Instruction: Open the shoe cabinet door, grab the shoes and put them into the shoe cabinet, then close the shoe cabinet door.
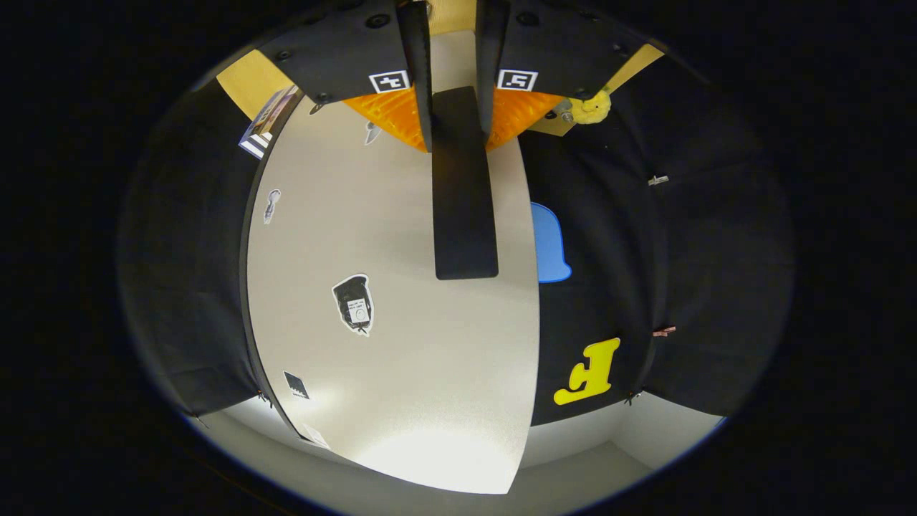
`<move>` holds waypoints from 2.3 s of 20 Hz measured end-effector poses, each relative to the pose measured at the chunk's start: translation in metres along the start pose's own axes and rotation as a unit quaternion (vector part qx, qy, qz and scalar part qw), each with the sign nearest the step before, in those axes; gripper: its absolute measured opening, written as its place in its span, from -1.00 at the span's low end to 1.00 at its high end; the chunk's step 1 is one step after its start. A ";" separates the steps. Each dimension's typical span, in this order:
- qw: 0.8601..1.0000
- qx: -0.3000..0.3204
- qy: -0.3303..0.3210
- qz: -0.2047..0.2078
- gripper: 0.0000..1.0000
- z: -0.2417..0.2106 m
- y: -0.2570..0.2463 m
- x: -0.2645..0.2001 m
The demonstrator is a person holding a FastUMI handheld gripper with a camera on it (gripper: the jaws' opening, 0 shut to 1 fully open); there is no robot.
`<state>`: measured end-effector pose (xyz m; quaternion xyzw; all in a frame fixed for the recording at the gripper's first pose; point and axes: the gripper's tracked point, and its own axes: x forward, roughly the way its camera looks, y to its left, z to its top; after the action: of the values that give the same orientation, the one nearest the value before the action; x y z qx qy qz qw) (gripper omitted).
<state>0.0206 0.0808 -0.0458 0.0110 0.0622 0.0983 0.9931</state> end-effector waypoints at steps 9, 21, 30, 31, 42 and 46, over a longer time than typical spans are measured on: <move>0.999 0.005 0.008 0.045 -0.42 -0.002 -0.041 -0.069; 0.998 0.026 0.006 0.050 -0.42 -0.001 -0.098 -0.127; 0.999 0.034 0.006 0.013 -0.44 0.000 -0.146 -0.159; 0.999 0.036 0.007 0.007 -0.44 -0.001 -0.153 -0.163; 0.995 0.025 -0.026 -0.097 -0.53 0.019 -0.228 -0.245; 0.995 0.020 -0.024 -0.095 -0.53 0.012 -0.224 -0.248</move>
<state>-0.1760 -0.1877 -0.0108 0.0274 0.0414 0.0020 0.9988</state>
